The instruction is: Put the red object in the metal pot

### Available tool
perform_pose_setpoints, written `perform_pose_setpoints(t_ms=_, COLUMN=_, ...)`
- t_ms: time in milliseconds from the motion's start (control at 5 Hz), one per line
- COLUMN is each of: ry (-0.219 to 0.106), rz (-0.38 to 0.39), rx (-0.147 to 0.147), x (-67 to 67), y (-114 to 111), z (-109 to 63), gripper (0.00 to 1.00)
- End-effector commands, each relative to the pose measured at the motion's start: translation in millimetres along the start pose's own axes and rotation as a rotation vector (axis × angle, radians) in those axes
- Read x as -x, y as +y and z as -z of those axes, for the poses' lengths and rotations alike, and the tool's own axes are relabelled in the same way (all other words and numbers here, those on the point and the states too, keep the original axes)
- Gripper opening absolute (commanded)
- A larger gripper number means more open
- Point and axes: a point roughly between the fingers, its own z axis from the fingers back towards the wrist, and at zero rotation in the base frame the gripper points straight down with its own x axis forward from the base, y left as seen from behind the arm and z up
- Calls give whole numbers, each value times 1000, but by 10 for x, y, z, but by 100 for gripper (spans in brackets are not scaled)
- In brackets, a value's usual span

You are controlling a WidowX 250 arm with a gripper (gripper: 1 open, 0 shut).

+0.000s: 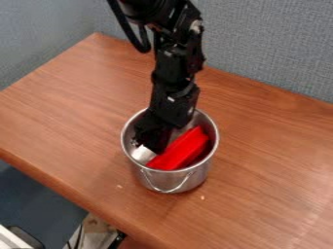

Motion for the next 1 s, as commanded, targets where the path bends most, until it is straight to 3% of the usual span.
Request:
perform_pose_setpoints(t_ms=0, ry=1, rz=-63, rx=-59, x=-106, y=-142, z=-241, gripper=0)
perform_pose_setpoints(t_ms=600, ry=71, rz=21, rx=-3, x=293, y=-138, z=-367, gripper=0)
perform_pose_setpoints(t_ms=800, ry=48, rz=-4, rx=18, x=357, y=-171, z=-509, gripper=0)
